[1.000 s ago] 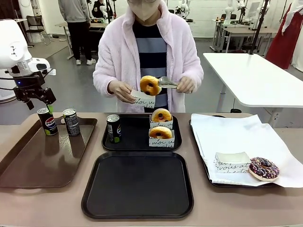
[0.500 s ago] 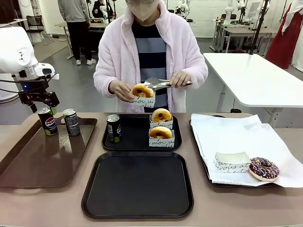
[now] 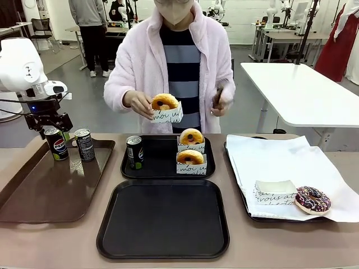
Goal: Set up donuts and drinks on trays.
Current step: Pick up one Pepsi coke from the Handle tray and place it on the Flat Tray without a Pepsi coke.
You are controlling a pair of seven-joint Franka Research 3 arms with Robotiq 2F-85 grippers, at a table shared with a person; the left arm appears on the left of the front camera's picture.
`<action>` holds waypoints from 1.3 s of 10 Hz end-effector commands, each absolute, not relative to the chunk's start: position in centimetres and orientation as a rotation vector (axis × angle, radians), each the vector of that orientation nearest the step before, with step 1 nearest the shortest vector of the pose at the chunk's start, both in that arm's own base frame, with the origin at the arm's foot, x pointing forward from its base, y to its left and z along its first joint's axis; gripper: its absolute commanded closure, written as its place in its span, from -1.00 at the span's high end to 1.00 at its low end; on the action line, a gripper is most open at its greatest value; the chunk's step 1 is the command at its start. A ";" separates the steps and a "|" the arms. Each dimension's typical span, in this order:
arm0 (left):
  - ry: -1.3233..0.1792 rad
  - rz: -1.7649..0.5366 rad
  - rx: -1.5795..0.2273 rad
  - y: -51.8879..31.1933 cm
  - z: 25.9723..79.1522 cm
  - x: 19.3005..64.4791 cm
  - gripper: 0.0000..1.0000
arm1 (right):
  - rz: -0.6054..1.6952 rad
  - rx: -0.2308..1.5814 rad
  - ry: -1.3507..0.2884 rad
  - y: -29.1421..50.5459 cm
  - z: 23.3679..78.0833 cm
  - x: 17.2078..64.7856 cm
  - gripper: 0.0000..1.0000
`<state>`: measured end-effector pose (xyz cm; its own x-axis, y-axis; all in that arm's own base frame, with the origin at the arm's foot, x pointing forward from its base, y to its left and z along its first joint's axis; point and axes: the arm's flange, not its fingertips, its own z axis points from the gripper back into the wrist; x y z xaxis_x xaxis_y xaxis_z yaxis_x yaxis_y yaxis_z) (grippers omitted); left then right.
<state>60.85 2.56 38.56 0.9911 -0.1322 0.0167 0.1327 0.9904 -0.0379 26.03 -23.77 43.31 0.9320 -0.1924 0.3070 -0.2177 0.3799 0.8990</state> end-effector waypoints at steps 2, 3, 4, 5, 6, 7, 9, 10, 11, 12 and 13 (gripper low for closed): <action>-0.004 -0.110 -0.060 2.6 38.8 60.8 -0.78 | 0.028 1.200 -0.408 -23.9 43.4 26.0 1.00; 0.002 -0.107 -0.059 2.7 38.8 60.8 -1.00 | 0.028 1.200 -0.408 -23.9 43.4 26.0 1.00; 0.007 -0.106 -0.058 2.7 39.0 60.9 -1.00 | 0.028 1.200 -0.408 -23.9 43.4 26.0 1.00; 0.015 -0.108 -0.061 2.7 39.4 60.9 -1.00 | 0.028 1.200 -0.408 -23.9 43.4 26.0 1.00; 0.016 -0.112 -0.059 2.8 40.2 60.5 -0.80 | 0.028 1.200 -0.408 -23.9 43.4 26.0 1.00; 0.035 -0.127 -0.058 2.6 41.8 59.2 -0.96 | 0.028 1.200 -0.408 -23.9 43.4 26.0 1.00; 0.078 -0.185 -0.007 1.7 46.9 55.1 -1.00 | 0.028 1.200 -0.408 -23.9 43.4 26.0 1.00; 0.090 -0.228 0.005 1.1 49.2 52.4 -1.00 | 0.028 1.200 -0.408 -23.9 43.4 26.0 1.00; 0.095 -0.271 0.007 0.4 51.3 49.0 -1.00 | 0.028 1.200 -0.408 -23.9 43.4 26.0 1.00; 0.101 -0.302 0.006 -0.3 52.7 45.9 -1.00 | 0.028 1.200 -0.408 -23.9 43.4 26.0 1.00; 0.057 -0.341 -0.028 -0.8 53.8 43.3 -1.00 | 0.028 1.200 -0.408 -23.9 43.4 26.0 1.00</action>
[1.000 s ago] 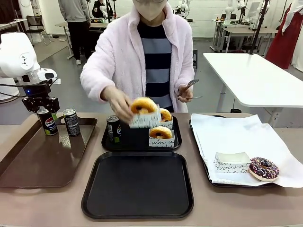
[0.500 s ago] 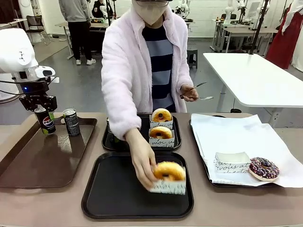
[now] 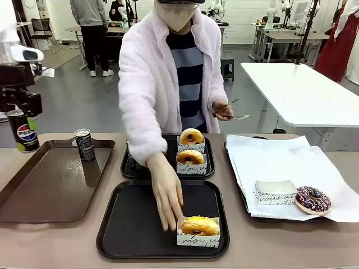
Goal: Set up donuts and drinks on trays.
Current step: Pick up one Pepsi coke from the Handle tray and place it on the Flat Tray without a Pepsi coke.
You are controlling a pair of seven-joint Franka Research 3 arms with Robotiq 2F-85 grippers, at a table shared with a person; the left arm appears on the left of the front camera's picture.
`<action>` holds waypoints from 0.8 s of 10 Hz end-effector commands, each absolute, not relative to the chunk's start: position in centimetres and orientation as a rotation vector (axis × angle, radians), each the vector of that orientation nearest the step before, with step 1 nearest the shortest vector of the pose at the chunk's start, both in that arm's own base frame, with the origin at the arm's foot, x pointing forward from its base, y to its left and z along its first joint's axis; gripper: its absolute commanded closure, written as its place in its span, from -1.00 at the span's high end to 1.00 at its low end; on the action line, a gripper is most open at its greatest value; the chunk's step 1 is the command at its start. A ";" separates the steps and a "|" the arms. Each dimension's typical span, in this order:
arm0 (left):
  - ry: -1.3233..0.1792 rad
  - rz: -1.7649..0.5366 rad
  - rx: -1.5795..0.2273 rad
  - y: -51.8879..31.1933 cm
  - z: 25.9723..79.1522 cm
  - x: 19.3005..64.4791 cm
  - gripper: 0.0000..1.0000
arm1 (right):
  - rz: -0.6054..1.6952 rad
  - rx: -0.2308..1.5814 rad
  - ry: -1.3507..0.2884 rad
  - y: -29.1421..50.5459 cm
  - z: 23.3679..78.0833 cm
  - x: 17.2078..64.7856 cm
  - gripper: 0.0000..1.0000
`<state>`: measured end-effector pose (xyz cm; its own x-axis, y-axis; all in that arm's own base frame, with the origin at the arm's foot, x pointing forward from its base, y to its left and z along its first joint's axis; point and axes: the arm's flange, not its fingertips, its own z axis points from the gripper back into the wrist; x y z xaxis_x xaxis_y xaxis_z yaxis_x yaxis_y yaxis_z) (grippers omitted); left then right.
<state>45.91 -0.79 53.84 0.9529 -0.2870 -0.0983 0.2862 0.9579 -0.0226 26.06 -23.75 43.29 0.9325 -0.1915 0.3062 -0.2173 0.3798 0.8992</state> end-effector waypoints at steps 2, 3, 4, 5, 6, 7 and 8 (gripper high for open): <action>0.036 -0.401 -0.082 -1.0 54.1 40.6 -1.00 | 0.028 1.200 -0.408 -23.9 43.4 26.0 1.00; 0.029 -0.390 -0.106 -0.7 54.1 39.8 -1.00 | 0.028 1.200 -0.408 -23.9 43.4 26.0 1.00; 0.068 -0.362 -0.038 -1.6 55.0 41.3 -1.00 | 0.028 1.200 -0.408 -23.9 43.4 26.0 1.00; 0.068 -0.362 -0.038 -1.6 55.0 41.3 -1.00 | 0.028 1.200 -0.408 -23.9 43.4 26.0 1.00; 0.068 -0.362 -0.038 -1.6 55.0 41.3 -1.00 | 0.028 1.200 -0.408 -23.9 43.4 26.0 1.00; 0.068 -0.362 -0.038 -1.6 55.0 41.3 -1.00 | 0.028 1.200 -0.408 -23.9 43.4 26.0 1.00; 0.068 -0.362 -0.038 -1.6 55.0 41.3 -1.00 | 0.028 1.200 -0.408 -23.9 43.4 26.0 1.00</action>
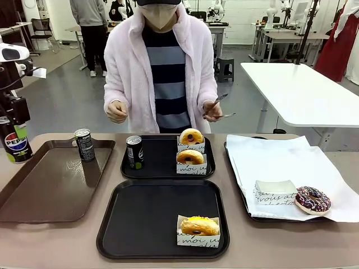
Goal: Set up donuts and drinks on trays.
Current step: Pick up one Pepsi coke from the Handle tray and place it on the Flat Tray without a Pepsi coke.
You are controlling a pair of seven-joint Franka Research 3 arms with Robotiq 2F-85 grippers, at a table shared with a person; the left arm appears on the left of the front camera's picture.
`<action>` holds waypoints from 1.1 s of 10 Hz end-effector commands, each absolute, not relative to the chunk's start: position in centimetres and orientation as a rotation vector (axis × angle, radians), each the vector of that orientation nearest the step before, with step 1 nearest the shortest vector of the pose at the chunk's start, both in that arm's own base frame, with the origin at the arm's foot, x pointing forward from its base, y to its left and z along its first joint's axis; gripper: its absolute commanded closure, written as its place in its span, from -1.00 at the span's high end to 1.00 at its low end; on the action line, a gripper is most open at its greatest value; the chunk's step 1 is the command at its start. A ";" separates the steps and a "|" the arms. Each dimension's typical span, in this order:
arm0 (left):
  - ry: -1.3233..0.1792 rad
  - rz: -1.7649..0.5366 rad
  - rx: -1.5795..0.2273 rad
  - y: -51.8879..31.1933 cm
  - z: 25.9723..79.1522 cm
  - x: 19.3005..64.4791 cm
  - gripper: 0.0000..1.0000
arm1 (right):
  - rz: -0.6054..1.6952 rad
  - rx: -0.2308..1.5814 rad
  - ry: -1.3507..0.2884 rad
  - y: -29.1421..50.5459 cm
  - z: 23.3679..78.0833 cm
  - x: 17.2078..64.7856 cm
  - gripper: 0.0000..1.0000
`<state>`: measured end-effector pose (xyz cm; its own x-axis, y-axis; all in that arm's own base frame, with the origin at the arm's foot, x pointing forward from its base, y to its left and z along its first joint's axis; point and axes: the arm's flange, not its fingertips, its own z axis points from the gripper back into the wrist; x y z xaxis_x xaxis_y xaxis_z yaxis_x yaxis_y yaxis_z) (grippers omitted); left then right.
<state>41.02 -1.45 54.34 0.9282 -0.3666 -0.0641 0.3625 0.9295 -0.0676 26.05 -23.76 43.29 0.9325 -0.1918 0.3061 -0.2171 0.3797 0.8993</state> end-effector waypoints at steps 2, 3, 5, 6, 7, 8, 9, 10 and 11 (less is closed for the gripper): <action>0.013 -0.414 -0.109 -3.3 54.4 41.0 0.17 | 0.028 1.200 -0.408 -23.9 43.4 26.0 1.00; -0.031 -0.451 -0.139 -6.1 54.4 40.3 0.17 | 0.028 1.200 -0.408 -23.9 43.4 26.0 1.00; -0.077 -0.589 -0.141 -11.9 54.0 37.5 0.17 | 0.028 1.200 -0.408 -23.9 43.4 26.0 1.00; -0.089 -0.643 -0.137 -14.3 53.8 36.5 0.17 | 0.028 1.200 -0.408 -23.9 43.4 26.0 1.00; -0.098 -0.695 -0.133 -16.4 53.6 35.6 0.17 | 0.028 1.200 -0.408 -23.9 43.4 26.0 1.00; -0.107 -0.740 -0.125 -18.3 53.2 34.9 0.17 | 0.028 1.200 -0.408 -23.9 43.4 26.0 1.00; -0.113 -0.783 -0.138 -20.3 52.6 34.3 0.17 | 0.028 1.200 -0.408 -23.9 43.4 26.0 1.00; -0.108 -0.826 -0.143 -22.0 51.9 33.7 0.17 | 0.028 1.200 -0.408 -23.9 43.4 26.0 1.00; -0.102 -0.867 -0.137 -23.6 51.1 33.3 0.17 | 0.028 1.200 -0.408 -23.9 43.4 26.0 1.00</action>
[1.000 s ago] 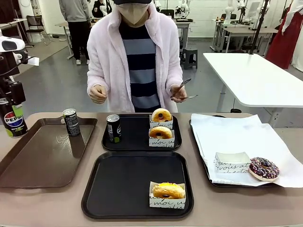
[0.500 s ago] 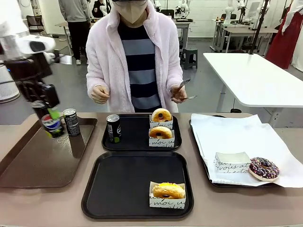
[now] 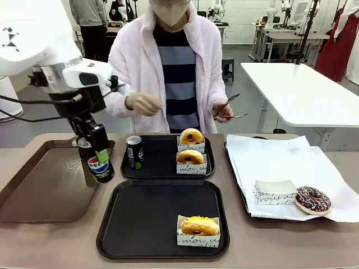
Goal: Set up donuts and drinks on trays.
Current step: Pick up one Pepsi coke from the Handle tray and place it on the Flat Tray without a Pepsi coke.
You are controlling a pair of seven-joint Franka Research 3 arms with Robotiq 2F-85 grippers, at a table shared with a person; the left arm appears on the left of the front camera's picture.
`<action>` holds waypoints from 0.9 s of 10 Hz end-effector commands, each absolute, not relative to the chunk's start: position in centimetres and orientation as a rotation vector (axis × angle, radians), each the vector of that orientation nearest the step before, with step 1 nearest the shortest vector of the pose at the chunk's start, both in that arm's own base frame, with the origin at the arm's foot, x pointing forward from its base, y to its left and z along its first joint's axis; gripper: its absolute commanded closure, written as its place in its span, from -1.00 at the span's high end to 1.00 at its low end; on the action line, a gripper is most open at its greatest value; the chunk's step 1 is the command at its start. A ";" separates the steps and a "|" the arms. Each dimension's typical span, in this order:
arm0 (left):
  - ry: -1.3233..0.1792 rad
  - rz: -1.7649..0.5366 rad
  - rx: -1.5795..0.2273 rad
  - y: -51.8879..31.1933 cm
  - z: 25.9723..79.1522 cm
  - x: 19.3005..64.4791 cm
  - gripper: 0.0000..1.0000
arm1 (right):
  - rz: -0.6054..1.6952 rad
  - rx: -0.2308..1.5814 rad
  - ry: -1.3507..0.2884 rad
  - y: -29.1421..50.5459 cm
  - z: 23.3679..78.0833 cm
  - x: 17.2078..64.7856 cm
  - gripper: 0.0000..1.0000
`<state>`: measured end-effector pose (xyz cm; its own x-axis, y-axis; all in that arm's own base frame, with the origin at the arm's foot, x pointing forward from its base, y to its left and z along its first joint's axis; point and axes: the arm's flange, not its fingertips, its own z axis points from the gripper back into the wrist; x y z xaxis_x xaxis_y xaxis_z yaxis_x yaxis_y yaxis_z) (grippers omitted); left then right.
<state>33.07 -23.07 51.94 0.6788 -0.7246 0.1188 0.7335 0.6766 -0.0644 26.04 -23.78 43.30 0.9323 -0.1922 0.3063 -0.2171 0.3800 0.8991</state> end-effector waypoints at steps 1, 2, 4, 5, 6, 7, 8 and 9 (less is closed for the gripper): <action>-0.098 -0.896 -0.124 -24.9 50.1 32.9 0.17 | 0.028 1.200 -0.408 -23.9 43.4 26.0 1.00; -0.087 -0.921 -0.114 -26.3 49.2 32.6 0.17 | 0.028 1.200 -0.408 -23.9 43.4 26.0 1.00; -0.070 -0.952 -0.098 -28.1 47.7 32.8 0.17 | 0.028 1.200 -0.408 -23.9 43.4 26.0 1.00; -0.063 -0.956 -0.088 -28.6 46.9 33.1 0.17 | 0.028 1.200 -0.408 -23.9 43.4 26.0 1.00; -0.060 -0.962 -0.087 -29.2 46.0 33.5 0.17 | 0.028 1.200 -0.408 -23.9 43.4 26.0 1.00; -0.063 -0.967 -0.083 -29.6 45.2 34.0 0.17 | 0.028 1.200 -0.408 -23.9 43.4 26.0 1.00; -0.069 -0.971 -0.075 -29.7 44.3 34.6 0.17 | 0.028 1.200 -0.408 -23.9 43.4 26.0 1.00; -0.039 -0.970 -0.085 -29.8 43.4 35.2 0.17 | 0.028 1.200 -0.408 -23.9 43.4 26.0 1.00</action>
<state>34.20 -29.56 43.61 0.5880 -0.8059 0.0692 0.8088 0.5848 -0.0626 26.04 -23.78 43.31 0.9323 -0.1921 0.3064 -0.2172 0.3801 0.8991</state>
